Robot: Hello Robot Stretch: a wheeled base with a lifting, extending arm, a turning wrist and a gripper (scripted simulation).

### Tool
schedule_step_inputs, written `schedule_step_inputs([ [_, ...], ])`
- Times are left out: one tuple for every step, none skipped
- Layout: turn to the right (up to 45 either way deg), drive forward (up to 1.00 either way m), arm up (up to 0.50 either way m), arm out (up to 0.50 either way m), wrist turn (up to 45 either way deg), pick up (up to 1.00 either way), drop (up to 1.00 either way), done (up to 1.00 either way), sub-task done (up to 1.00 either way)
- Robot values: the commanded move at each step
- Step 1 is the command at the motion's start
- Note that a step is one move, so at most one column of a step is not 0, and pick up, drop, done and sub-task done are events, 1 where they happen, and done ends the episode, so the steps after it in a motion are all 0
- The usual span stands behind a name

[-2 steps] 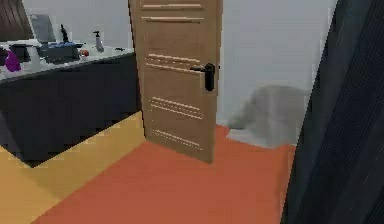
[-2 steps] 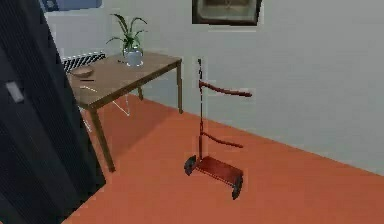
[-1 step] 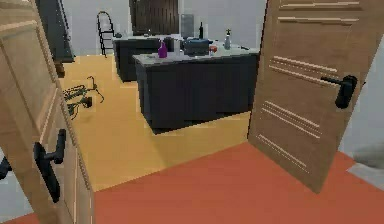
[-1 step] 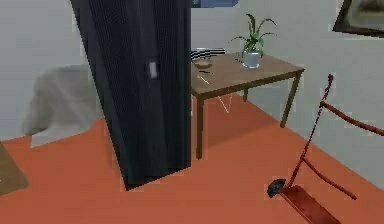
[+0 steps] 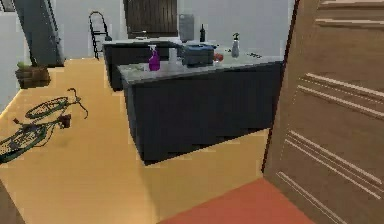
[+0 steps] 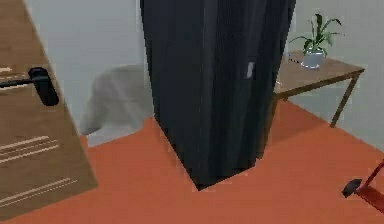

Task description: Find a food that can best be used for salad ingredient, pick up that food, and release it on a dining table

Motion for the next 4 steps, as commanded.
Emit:
schedule_step_inputs([
  [-27.0, 0.0, 0.0, 0.0, 0.0, 0.0, 0.0, 0.0, 0.0],
  [0.0, 0.5, 0.0, 0.0, 0.0, 0.0, 0.0, 0.0, 0.0],
  [-12.0, 0.0, 0.0, 0.0, 0.0, 0.0, 0.0, 0.0, 0.0],
  [0.0, 1.0, 0.0, 0.0, 0.0, 0.0, 0.0, 0.0, 0.0],
])
